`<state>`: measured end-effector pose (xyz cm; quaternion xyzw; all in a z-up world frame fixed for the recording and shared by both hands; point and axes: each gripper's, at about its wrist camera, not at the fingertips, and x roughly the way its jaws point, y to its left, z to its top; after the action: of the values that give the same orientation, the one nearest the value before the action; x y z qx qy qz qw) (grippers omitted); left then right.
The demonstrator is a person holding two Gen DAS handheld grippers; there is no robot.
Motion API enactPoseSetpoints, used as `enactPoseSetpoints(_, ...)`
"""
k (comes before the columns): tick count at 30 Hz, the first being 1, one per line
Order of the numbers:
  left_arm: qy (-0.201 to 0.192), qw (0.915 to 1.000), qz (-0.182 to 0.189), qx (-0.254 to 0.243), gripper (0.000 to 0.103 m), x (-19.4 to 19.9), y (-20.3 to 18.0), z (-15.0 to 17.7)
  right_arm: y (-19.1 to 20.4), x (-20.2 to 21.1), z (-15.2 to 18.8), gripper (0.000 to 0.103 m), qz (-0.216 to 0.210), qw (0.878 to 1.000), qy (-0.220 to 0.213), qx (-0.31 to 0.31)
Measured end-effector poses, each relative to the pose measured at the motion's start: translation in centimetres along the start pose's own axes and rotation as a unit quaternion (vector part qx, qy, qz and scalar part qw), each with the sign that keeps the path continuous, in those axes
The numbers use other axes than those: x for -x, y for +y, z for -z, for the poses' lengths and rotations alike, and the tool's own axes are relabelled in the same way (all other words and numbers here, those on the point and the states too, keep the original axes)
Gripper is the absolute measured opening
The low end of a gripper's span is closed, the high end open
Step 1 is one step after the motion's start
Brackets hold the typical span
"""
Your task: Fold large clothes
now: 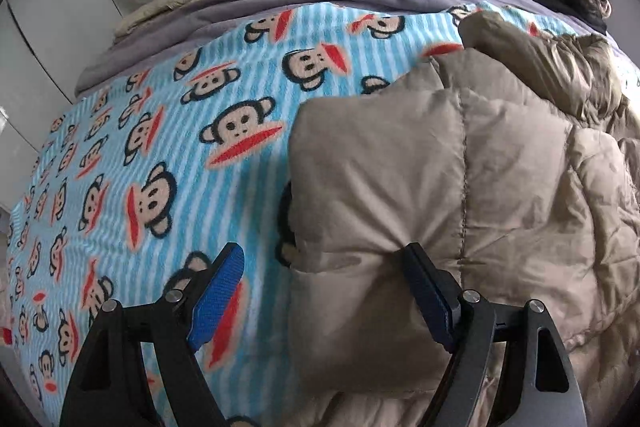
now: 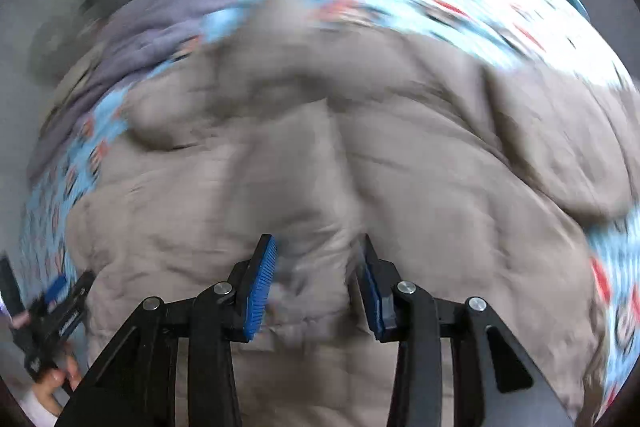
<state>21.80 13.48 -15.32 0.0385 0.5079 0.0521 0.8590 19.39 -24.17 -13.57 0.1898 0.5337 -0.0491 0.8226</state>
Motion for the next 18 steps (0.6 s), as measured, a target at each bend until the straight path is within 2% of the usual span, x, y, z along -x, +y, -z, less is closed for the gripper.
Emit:
enactPoseSetpoints(3,-0.024,0.9987,0.025,0.038,0.082,1.6,2.0,-1.2,-3.1,2.5,0.1,0.044,0.013,0.999,-0.032,-0.042)
enactPoseSetpoints(6,-0.036,0.9979,0.005,0.052,0.082,1.8,3.3,-2.3,-1.5,4.7,0.2,0.041,-0.028,0.997,-0.069,-0.006)
enactPoseSetpoints(8,-0.015,0.9985,-0.004,0.052,0.082,0.4,3.5,-2.7,1.4,4.3,0.7,0.039,-0.060,0.995,-0.055,0.060)
enactPoseSetpoints(9,-0.009,0.9988,-0.006,0.048,0.082,-0.4,3.3,-2.6,2.6,3.8,1.1,0.035,-0.063,0.993,-0.046,0.085)
enactPoseSetpoints(10,-0.002,0.9991,-0.010,0.040,0.082,-1.2,2.9,-2.5,4.0,2.7,1.5,0.031,-0.058,0.991,-0.032,0.118)
enactPoseSetpoints(12,0.008,0.9994,-0.018,0.028,0.082,-2.1,1.8,-2.1,5.0,0.3,1.9,0.030,-0.043,0.987,-0.016,0.152)
enactPoseSetpoints(14,0.007,0.9993,-0.021,0.032,0.082,-2.5,1.0,-1.7,4.2,-2.5,1.4,0.025,-0.020,0.989,0.006,0.144)
enactPoseSetpoints(15,0.007,0.9991,-0.020,0.037,0.082,-2.7,0.8,-1.6,3.5,-3.7,0.7,0.021,-0.021,0.991,0.014,0.130)
enactPoseSetpoints(18,0.014,0.9987,-0.016,0.047,0.082,-3.3,0.6,-1.4,2.3,-5.2,-1.4,0.020,-0.040,0.994,0.019,0.098)
